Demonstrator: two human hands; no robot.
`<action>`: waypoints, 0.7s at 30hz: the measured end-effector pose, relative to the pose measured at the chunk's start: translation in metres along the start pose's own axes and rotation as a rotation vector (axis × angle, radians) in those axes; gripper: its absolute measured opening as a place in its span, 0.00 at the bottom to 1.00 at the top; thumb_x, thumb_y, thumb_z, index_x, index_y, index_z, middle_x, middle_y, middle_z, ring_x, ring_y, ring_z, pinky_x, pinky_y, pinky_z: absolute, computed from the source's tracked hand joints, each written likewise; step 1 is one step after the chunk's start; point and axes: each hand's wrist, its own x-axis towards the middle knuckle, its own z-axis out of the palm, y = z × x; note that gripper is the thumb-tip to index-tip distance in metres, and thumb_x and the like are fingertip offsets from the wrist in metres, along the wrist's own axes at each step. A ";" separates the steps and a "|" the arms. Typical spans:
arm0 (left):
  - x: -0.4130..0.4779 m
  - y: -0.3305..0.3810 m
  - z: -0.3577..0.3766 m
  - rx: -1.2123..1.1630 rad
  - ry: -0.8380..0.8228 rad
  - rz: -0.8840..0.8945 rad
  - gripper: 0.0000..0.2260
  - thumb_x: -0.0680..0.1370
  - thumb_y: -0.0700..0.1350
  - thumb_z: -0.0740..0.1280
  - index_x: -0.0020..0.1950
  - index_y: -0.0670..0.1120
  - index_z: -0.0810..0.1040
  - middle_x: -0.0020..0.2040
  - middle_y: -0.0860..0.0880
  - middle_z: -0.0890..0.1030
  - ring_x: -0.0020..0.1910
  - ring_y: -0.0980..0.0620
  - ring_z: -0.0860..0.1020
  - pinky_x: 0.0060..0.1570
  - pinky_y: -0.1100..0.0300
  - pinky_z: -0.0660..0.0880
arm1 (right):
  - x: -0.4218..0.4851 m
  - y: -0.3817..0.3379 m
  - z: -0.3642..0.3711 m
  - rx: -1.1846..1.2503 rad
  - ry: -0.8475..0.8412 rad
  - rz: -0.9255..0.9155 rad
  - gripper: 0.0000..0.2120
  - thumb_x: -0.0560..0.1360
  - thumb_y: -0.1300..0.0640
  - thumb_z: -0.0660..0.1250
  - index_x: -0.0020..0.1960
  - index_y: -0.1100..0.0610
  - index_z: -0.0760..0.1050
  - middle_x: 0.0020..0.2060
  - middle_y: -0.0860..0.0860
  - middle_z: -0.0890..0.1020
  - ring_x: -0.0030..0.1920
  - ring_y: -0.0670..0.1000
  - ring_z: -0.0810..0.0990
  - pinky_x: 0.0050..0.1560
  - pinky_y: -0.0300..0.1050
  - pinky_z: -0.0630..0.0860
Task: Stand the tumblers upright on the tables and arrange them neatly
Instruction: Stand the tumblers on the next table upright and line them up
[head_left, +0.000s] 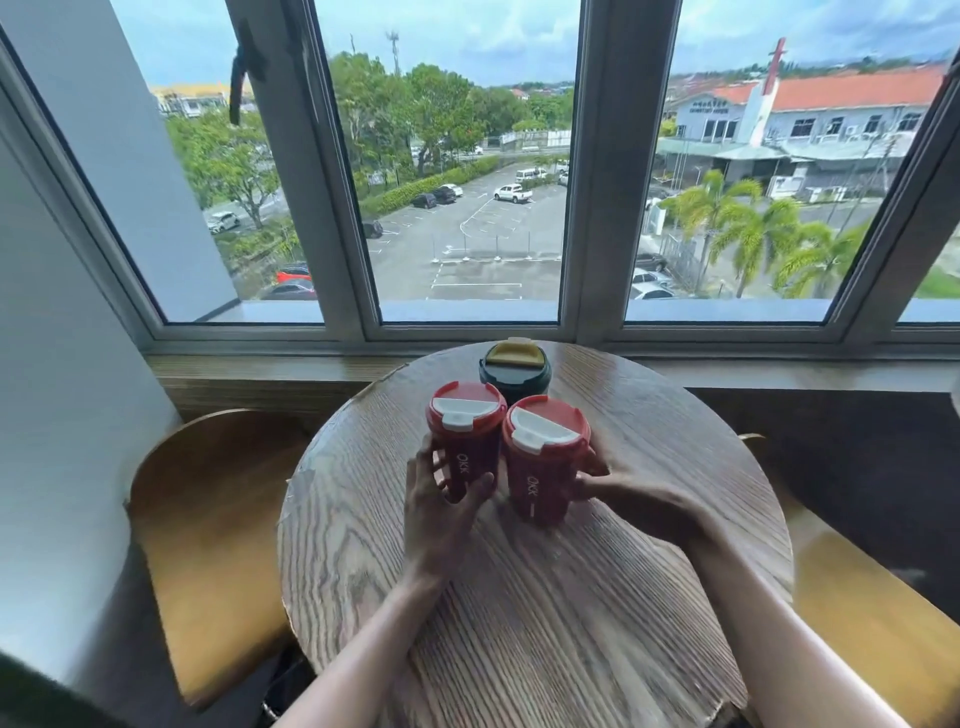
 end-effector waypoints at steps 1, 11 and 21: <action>0.000 -0.001 0.000 0.004 0.003 -0.001 0.38 0.68 0.52 0.77 0.75 0.53 0.63 0.64 0.51 0.73 0.59 0.51 0.80 0.57 0.47 0.80 | 0.000 0.005 0.006 -0.006 0.040 0.003 0.47 0.63 0.56 0.79 0.74 0.47 0.57 0.69 0.50 0.74 0.64 0.42 0.77 0.58 0.37 0.76; 0.002 -0.003 -0.001 -0.013 -0.001 -0.009 0.36 0.67 0.53 0.74 0.73 0.54 0.64 0.62 0.50 0.79 0.57 0.52 0.82 0.57 0.46 0.80 | 0.006 0.030 0.053 -0.151 0.521 -0.190 0.45 0.58 0.49 0.81 0.65 0.48 0.57 0.59 0.47 0.73 0.58 0.43 0.75 0.51 0.34 0.74; 0.002 -0.002 -0.004 0.008 0.045 -0.006 0.37 0.65 0.49 0.79 0.70 0.54 0.67 0.62 0.51 0.79 0.59 0.55 0.80 0.55 0.47 0.81 | 0.013 0.027 0.038 -0.137 0.463 -0.089 0.38 0.61 0.60 0.77 0.64 0.48 0.60 0.53 0.57 0.78 0.52 0.55 0.82 0.50 0.59 0.82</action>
